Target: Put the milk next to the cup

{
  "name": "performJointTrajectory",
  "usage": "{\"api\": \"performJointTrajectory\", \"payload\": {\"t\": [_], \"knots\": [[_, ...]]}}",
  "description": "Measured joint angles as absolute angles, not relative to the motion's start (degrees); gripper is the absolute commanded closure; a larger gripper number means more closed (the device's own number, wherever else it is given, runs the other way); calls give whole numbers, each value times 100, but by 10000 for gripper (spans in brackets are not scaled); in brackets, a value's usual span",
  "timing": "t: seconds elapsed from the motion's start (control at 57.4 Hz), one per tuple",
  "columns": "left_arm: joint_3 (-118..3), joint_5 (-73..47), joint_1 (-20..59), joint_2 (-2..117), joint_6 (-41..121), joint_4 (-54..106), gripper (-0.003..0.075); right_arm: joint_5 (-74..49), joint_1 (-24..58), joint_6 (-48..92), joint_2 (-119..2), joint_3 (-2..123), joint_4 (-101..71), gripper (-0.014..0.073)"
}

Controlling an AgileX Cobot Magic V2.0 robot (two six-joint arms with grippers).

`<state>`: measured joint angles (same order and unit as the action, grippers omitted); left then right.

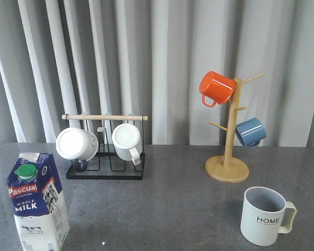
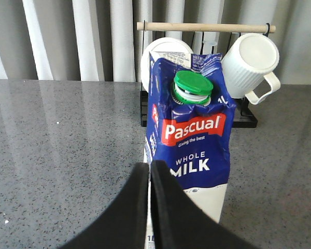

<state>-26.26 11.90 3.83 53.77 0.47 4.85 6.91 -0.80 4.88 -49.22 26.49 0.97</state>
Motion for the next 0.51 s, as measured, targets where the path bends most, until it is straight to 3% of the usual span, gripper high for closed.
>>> {"api": "performJointTrajectory", "payload": {"t": [0.105, 0.227, 0.418, 0.506], "knots": [[-2626, 1212, 383, 5377, -31, 485, 708, 635, -80, 482, -4922, 2649, 0, 532], [-2626, 1359, 383, 5377, -44, 485, 642, 587, -80, 482, -4922, 2649, 0, 412], [-2673, 1420, 383, 5377, -177, 485, 419, 403, -80, 482, -4922, 2649, 0, 160], [-2673, 1415, 383, 5377, -207, 490, 318, 384, -80, 482, -4922, 2649, 0, 85]]}}
